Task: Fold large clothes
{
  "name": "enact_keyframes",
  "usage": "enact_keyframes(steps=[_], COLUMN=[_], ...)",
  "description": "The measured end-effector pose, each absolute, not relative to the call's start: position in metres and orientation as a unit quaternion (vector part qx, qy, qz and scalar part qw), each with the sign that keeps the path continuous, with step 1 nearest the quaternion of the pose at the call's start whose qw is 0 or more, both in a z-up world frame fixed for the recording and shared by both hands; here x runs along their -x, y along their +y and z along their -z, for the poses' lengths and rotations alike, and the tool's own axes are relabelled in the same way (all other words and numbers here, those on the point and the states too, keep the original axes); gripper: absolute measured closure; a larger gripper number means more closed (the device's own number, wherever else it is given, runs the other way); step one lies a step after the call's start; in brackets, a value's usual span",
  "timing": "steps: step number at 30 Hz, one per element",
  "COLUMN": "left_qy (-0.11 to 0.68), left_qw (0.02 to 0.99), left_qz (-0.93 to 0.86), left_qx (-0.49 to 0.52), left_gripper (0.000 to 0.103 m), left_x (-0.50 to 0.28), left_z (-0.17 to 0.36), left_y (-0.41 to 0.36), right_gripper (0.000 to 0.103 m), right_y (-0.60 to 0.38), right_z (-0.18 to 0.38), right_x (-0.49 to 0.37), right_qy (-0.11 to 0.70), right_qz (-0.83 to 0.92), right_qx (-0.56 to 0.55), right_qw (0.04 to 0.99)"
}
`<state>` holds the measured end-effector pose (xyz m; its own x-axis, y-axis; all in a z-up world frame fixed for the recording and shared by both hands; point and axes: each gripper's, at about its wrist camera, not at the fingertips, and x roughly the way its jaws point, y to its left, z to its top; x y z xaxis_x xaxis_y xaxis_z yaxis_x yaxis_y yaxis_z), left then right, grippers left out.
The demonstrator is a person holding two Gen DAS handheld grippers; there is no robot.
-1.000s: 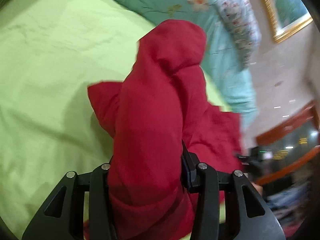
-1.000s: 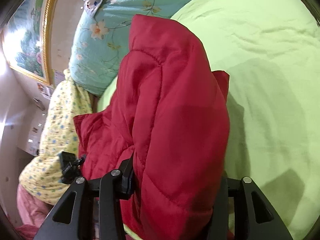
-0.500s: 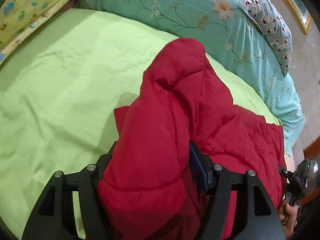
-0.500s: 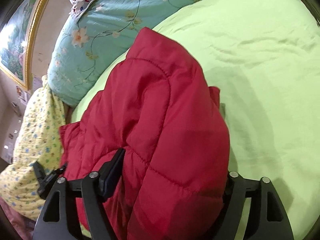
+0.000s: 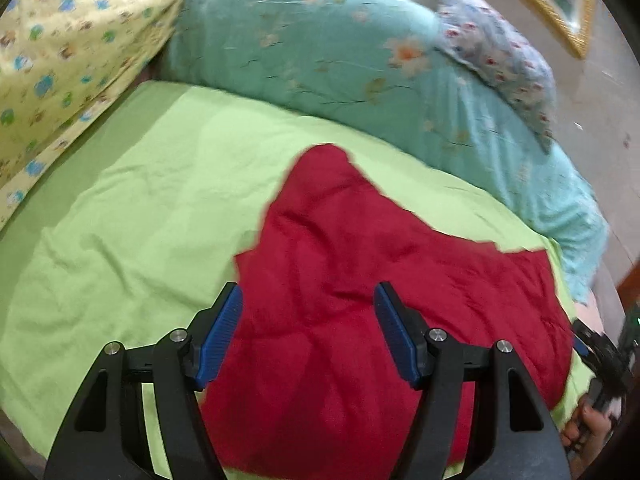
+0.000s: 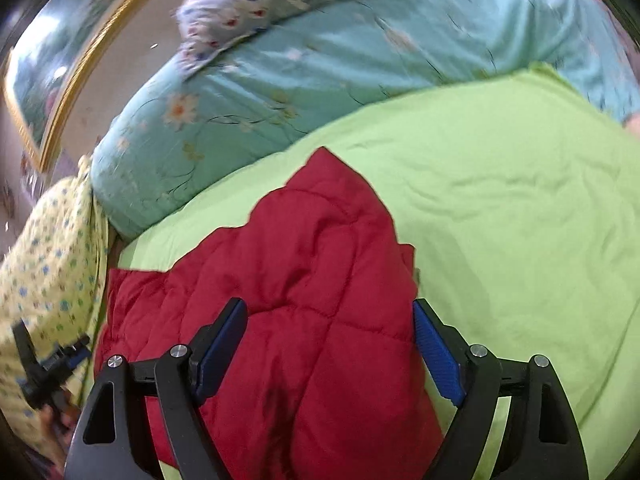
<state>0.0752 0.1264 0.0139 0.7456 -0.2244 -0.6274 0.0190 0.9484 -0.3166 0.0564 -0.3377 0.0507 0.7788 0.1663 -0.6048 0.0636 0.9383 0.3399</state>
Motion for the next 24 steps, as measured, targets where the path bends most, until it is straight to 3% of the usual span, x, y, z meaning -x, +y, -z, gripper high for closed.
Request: enact_keyframes(steps=[10,24], left_qy=[0.35,0.408], left_qw=[0.909,0.884], left_qz=[0.211,0.227], left_qx=[0.079,0.024], left_gripper=[0.036,0.036], left_x=[-0.029,-0.022], left_z=[-0.02,0.015], left_y=[0.063,0.027], right_gripper=[0.018,0.018], right_y=[-0.303,-0.213], right_z=[-0.078,-0.03], right_x=[-0.026,-0.037], right_qy=[0.271,0.378], right_qz=[-0.026,-0.153], right_qx=[-0.085,0.04], right_qw=[0.958,0.912])
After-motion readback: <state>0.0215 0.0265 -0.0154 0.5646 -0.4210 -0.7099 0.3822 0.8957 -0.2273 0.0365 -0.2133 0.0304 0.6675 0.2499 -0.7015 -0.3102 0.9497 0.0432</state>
